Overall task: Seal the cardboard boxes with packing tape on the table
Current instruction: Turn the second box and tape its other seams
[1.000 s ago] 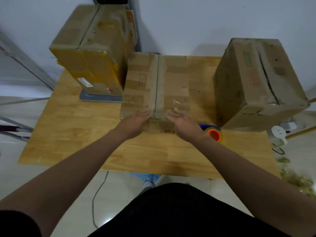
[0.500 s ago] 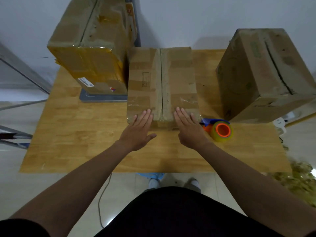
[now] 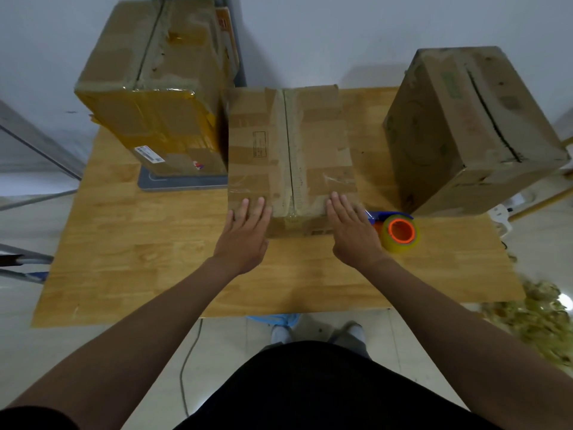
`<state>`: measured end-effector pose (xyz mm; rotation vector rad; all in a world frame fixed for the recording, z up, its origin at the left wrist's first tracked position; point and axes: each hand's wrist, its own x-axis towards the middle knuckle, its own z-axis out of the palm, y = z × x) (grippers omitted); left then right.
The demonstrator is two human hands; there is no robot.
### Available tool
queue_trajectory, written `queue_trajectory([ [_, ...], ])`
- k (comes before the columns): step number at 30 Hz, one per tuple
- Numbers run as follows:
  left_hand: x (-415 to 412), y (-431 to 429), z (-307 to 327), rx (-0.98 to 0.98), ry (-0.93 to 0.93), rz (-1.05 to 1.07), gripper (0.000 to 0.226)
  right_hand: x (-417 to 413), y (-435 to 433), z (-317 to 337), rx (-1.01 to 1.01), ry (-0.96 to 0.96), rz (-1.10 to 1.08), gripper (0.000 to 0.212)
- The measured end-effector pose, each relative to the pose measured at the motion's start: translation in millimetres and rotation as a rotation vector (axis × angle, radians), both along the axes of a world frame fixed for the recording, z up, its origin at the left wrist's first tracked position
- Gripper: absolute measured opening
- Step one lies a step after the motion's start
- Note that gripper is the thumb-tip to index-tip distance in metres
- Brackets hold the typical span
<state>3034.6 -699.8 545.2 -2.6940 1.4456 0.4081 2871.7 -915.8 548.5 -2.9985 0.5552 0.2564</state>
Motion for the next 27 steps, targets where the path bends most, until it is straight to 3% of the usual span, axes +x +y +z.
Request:
queue_trajectory([
  [4, -11.5, -34.2, 12.7, 0.07, -0.014, -0.071, 0.066, 24.8, 18.6, 0.9, 0.029, -0.033, 0.21, 0.082],
  [9, -7.9, -40.3, 9.6, 0.046, 0.04, -0.071, 0.062, 33.0, 16.9, -8.0, 0.044, -0.057, 0.228, 0.069],
  [14, -4.6, -24.8, -3.5, -0.009, 0.073, 0.183, 0.077, 14.2, -0.2, -17.4, 0.058, -0.066, 0.06, 0.082],
  [18, 1.8, -29.0, -3.1, -0.048, 0.079, 0.199, 0.084, 14.0, -7.1, -16.8, 0.128, -0.106, -0.097, 0.089],
  [24, 14.7, -46.9, -1.8, -0.069, 0.06, 0.31, 0.077, 22.1, -25.1, -17.5, 0.258, -0.142, -0.281, 0.076],
  [27, 14.8, -48.1, -10.6, -0.21, -0.004, 0.393, 0.077, 27.9, -25.8, -19.1, 0.289, -0.189, -0.308, 0.07],
])
